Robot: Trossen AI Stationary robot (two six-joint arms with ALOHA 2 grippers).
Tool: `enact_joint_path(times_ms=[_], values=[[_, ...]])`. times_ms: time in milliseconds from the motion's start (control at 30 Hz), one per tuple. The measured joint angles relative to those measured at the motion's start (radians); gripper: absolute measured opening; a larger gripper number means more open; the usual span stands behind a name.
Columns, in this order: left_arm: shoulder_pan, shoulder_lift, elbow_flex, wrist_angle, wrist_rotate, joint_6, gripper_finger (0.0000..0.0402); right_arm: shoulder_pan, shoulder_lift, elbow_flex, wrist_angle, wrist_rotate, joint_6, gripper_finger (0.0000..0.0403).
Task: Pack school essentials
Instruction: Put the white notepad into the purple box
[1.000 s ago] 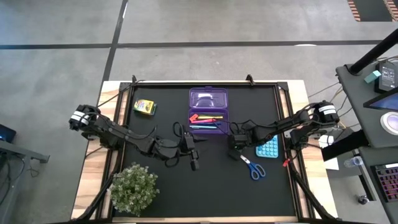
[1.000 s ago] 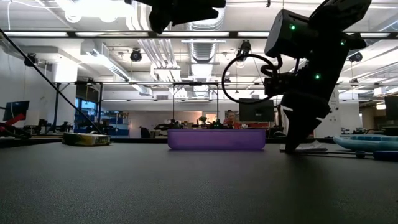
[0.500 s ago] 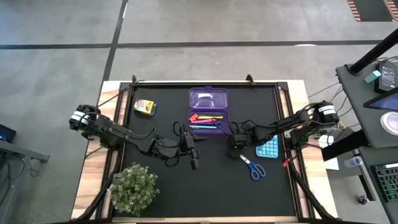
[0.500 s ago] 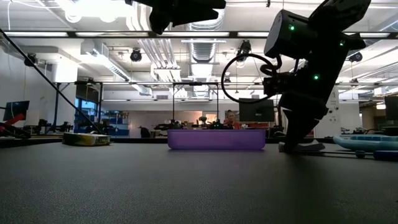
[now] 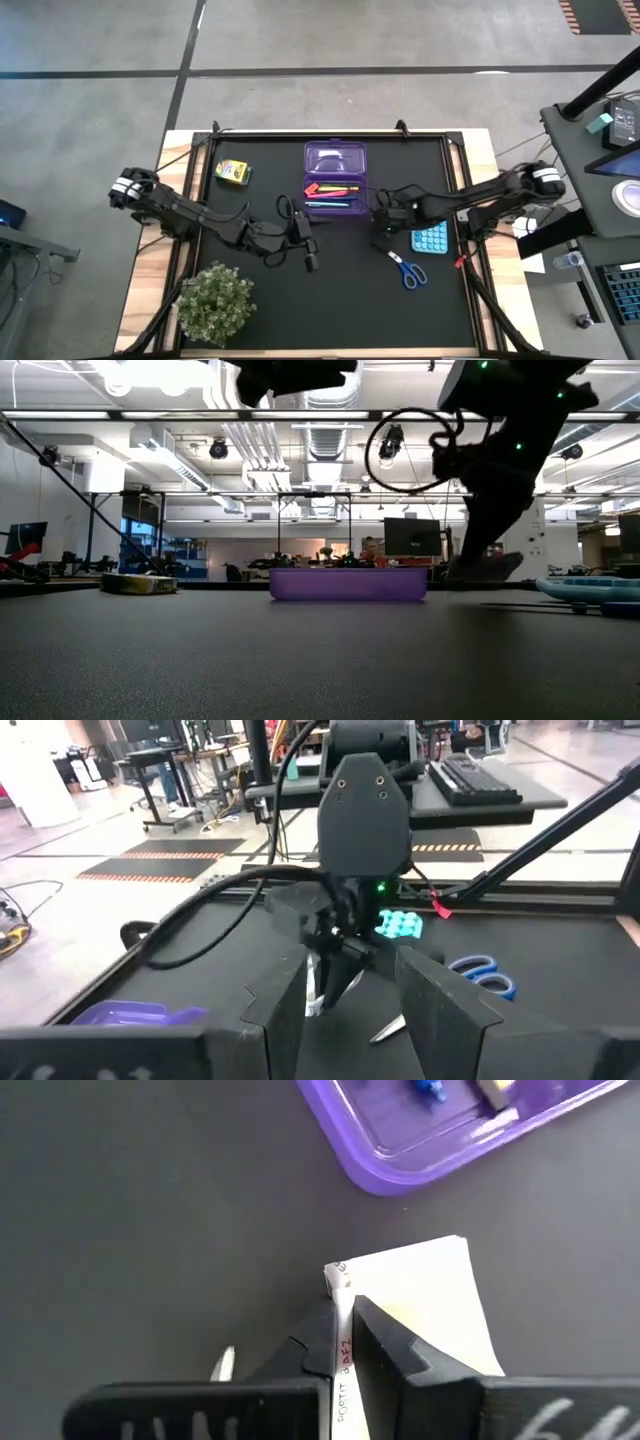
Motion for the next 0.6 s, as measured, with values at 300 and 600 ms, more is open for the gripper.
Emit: enact_joint_path(times_ms=[300, 600], values=[[-0.005, -0.108, -0.025, -0.128, -0.001, -0.005, 0.0138, 0.000, -0.194, 0.000, -0.043, 0.028, -0.010, 0.0013], [-0.012, -0.186, -0.088, -0.132, -0.076, -0.003, 0.0138, -0.030, -0.230, 0.003, 0.232, 0.030, -0.175, 0.0013]])
